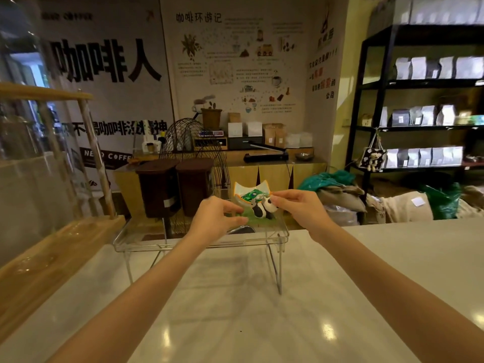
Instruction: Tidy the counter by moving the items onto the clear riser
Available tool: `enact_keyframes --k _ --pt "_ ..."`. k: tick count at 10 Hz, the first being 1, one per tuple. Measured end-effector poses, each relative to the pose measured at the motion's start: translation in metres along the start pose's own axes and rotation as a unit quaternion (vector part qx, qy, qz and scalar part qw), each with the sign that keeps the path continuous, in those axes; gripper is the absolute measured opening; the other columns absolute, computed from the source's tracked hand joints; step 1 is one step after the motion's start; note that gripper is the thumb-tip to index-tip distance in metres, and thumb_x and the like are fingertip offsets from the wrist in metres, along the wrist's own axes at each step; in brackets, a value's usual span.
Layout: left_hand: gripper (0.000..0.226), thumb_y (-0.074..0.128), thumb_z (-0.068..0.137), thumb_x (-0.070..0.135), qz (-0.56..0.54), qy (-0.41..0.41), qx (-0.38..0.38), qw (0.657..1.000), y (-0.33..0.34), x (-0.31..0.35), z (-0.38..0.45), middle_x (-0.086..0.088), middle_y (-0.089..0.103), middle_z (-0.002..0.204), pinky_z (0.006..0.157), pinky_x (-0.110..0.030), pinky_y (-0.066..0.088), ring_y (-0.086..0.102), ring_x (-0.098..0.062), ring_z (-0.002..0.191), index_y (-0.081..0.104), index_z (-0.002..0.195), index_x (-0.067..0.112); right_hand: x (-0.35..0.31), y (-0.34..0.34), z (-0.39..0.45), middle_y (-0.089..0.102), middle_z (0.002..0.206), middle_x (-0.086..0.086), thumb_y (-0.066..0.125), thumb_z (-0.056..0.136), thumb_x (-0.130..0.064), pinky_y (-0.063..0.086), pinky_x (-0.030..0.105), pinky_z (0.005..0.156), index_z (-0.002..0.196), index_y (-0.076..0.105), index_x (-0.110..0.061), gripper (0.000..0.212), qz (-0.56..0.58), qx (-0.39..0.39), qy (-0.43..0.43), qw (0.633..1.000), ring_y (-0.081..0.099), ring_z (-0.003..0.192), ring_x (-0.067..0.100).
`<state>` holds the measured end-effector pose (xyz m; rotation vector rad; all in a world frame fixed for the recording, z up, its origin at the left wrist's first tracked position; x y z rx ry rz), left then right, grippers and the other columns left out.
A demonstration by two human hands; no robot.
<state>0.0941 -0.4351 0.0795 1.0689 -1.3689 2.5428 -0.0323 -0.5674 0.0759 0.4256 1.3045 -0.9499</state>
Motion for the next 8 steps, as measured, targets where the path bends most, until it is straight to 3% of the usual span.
enact_keyframes --k 1,2,4,6,8 --pt "0.034 0.070 0.074 0.030 0.026 0.006 -0.017 1.000 0.004 -0.001 0.004 -0.007 0.071 0.102 0.079 -0.032 0.049 0.059 -0.016 0.090 0.068 0.104 0.015 0.007 0.000 0.005 0.070 0.099 0.008 0.072 0.076 -0.023 0.052 0.033 0.085 0.104 0.064 -0.011 0.031 0.004 0.034 0.003 0.999 0.065 0.092 0.018" --pt "0.034 0.068 0.075 0.030 0.027 0.007 -0.029 0.999 0.007 -0.001 0.006 -0.008 0.071 0.105 0.088 -0.037 0.051 0.060 -0.018 0.098 0.068 0.105 0.014 0.010 0.001 0.009 0.071 0.099 0.008 0.072 0.076 -0.024 0.051 0.034 0.085 0.098 0.064 -0.009 0.028 -0.002 0.053 0.000 0.999 0.064 0.094 0.019" --pt "0.034 0.067 0.076 0.032 0.036 0.006 -0.031 0.999 0.008 0.000 0.007 -0.009 0.070 0.107 0.091 -0.043 0.051 0.060 -0.021 0.103 0.067 0.105 0.015 0.009 0.004 0.010 0.069 0.096 0.004 0.069 0.078 -0.025 0.047 0.020 0.069 0.095 0.064 -0.010 0.023 -0.019 0.061 -0.020 0.998 0.060 0.082 0.009" --pt "0.034 0.065 0.077 0.031 0.056 0.014 -0.049 0.997 0.008 0.001 0.009 -0.009 0.067 0.113 0.093 -0.038 0.049 0.058 -0.022 0.106 0.066 0.107 0.015 0.005 0.007 0.003 0.065 0.098 0.001 0.063 0.084 -0.025 0.041 0.014 0.061 0.098 0.060 -0.010 0.020 -0.057 0.070 -0.059 0.994 0.057 0.081 0.006" --pt "0.033 0.060 0.082 0.031 0.049 -0.003 -0.076 0.996 0.003 0.010 0.012 -0.009 0.066 0.116 0.088 -0.032 0.047 0.059 -0.020 0.105 0.065 0.109 0.014 -0.005 0.005 -0.007 0.062 0.122 0.006 0.058 0.087 -0.027 0.041 0.023 0.083 0.115 0.056 -0.011 0.032 -0.130 0.061 -0.062 0.988 0.054 0.104 0.013"
Point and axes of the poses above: each hand's wrist, its own z-axis towards the middle knuckle, its own y-axis out of the palm, x = y × z, the point moved 4 cm from there along z, towards the middle knuckle
